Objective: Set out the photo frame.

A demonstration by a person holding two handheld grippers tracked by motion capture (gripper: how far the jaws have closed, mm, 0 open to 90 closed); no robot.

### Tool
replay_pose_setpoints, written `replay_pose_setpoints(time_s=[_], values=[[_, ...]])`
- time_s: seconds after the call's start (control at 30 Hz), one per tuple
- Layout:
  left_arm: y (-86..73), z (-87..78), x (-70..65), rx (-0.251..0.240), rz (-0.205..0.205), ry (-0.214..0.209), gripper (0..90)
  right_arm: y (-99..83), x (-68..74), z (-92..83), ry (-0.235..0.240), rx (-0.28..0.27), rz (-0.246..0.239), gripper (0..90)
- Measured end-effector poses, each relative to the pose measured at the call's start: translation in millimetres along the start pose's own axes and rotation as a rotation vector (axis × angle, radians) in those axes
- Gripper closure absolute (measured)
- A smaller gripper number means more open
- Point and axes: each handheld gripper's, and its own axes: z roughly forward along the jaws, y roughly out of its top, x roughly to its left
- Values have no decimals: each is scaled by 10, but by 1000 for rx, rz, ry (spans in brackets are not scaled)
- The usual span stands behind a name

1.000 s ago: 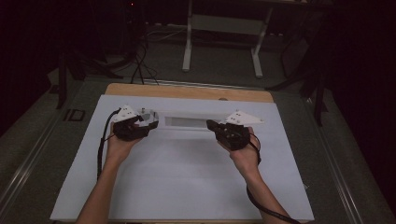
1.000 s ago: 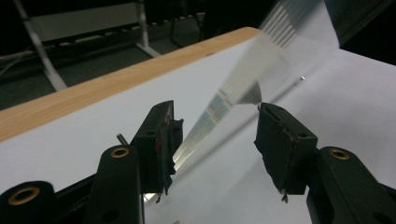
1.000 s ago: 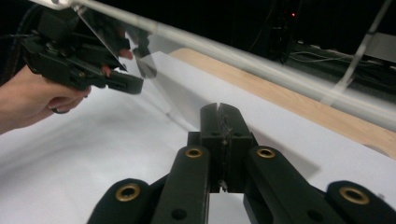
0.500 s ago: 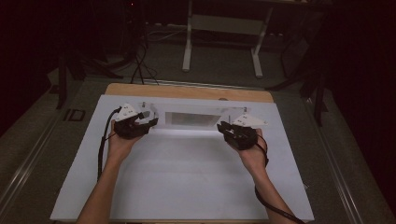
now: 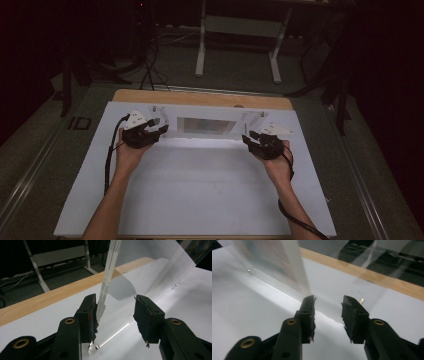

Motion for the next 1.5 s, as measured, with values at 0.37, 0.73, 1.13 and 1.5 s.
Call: replay_pose_setpoints(time_s=[0.37, 0.73, 1.13, 1.5], values=[[-1, 20, 33, -6, -33, -11, 528, -54, -218, 16, -64, -13, 24, 435], [-47, 136, 35, 21, -68, -22, 444, -39, -213, 268, -9, -56, 0, 444], [-55, 237, 61, -29, -105, 30, 454, -24, -284, 392, -12, -85, 24, 457], [32, 305, 66, 11, -124, 77, 450, 61, -296, 460, -44, -50, -9, 465]])
